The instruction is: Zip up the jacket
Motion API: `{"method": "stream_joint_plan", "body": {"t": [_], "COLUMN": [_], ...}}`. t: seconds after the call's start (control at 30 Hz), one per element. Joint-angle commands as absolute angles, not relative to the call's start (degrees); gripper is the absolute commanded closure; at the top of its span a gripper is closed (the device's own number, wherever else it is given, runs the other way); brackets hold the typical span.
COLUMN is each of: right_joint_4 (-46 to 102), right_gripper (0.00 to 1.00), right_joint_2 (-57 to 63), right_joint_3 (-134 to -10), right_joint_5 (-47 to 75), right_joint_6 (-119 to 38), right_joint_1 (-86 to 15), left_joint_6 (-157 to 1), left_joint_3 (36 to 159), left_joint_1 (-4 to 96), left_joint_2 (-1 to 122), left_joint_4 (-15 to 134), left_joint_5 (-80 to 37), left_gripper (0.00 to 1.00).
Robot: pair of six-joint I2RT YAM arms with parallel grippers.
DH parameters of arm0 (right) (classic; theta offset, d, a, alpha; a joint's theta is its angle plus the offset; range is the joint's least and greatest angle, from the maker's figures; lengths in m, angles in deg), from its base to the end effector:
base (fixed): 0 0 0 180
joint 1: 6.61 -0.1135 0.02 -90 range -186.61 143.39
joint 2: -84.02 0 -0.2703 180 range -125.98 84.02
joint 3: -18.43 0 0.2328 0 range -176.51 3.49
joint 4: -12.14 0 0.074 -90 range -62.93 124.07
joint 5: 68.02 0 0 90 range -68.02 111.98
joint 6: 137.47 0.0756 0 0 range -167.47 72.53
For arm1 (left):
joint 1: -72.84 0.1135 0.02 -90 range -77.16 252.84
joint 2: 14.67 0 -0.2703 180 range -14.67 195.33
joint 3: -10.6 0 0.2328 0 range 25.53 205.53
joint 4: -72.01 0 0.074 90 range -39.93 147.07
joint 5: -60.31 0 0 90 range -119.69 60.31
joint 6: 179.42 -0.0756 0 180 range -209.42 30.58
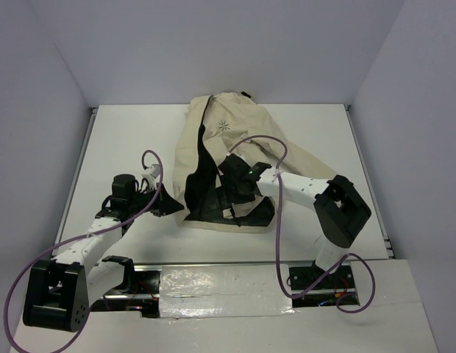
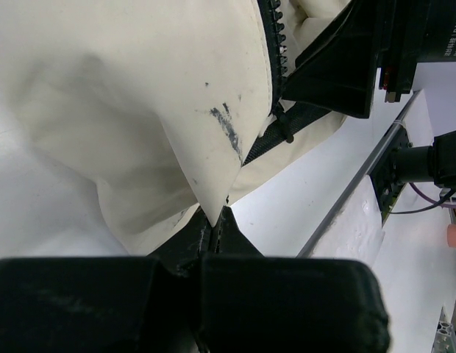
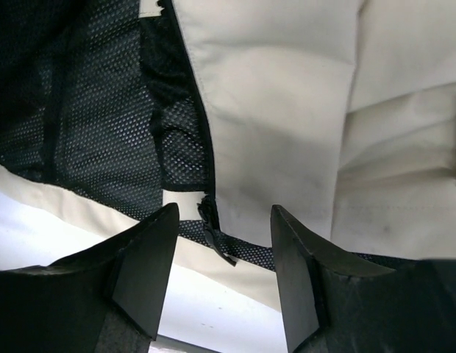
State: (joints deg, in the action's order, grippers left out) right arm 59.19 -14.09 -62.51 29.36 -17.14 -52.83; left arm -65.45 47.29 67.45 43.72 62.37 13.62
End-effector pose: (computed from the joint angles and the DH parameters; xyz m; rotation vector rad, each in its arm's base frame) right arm 0.2460 0.2426 0.1782 -0.3337 2.6791 0.2460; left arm 0.1990 -0.0709 0.1905 0.1227 2.1378 -1.1003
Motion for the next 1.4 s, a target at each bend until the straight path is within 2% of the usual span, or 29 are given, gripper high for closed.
{"method": "stream_joint_plan", "body": {"t": [0.0, 0.1, 0.17, 0.27, 0.8, 0.87, 0.9, 1.0, 1.03, 1.23, 1.37], "right_joint_4": [61.61, 61.97, 61.70, 62.76, 58.54, 57.40, 56.88, 55.99, 55.56, 55.90, 56.78], "right_gripper": [0.41, 0.40, 0.34, 0.32, 0.36, 0.45, 0.54, 0.68, 0.76, 0.96, 1.00], "right_joint_2": [-11.87, -12.83, -13.19, -14.07, -18.55, -19.16, -19.60, -19.87, -19.69, -17.32, -13.90], "right_joint_3": [-64.27, -64.36, -64.01, -64.19, -61.64, -61.37, -61.02, -60.23, -60.06, -60.05, -60.67], "right_joint_5": [33.58, 33.41, 33.23, 34.46, 34.20, 33.85, 33.41, 32.53, 31.75, 30.42, 29.28], "right_joint_6": [-15.13, -14.86, -14.69, -14.25, -14.86, -14.95, -15.04, -14.78, -14.60, -14.69, -15.65], "right_joint_1": [-53.02, -53.28, -53.11, -53.19, -53.02, -53.02, -53.02, -53.02, -53.02, -53.02, -53.02], "left_joint_6": [-66.65, -66.74, -66.66, -66.66, -66.83, -66.83, -66.92, -67.09, -67.01, -67.09, -67.18], "left_joint_3": [48.21, 48.21, 48.03, 48.21, 48.03, 47.95, 47.95, 48.03, 48.12, 47.86, 47.95], "left_joint_1": [67.57, 67.57, 67.57, 67.57, 67.66, 67.66, 67.66, 67.66, 67.74, 67.74, 67.74], "left_joint_2": [44.13, 44.05, 44.04, 43.87, 43.69, 43.69, 43.61, 43.61, 43.61, 43.61, 43.69], "left_joint_4": [63.57, 63.31, 63.48, 63.40, 63.66, 63.57, 63.49, 63.31, 63.31, 63.66, 63.92], "left_joint_5": [14.34, 14.34, 14.34, 14.43, 14.60, 14.69, 14.60, 14.60, 14.52, 14.69, 14.87], "left_gripper": [1.00, 1.00, 1.00, 1.00, 1.00, 1.00, 1.00, 1.00, 1.00, 1.00, 1.00]}}
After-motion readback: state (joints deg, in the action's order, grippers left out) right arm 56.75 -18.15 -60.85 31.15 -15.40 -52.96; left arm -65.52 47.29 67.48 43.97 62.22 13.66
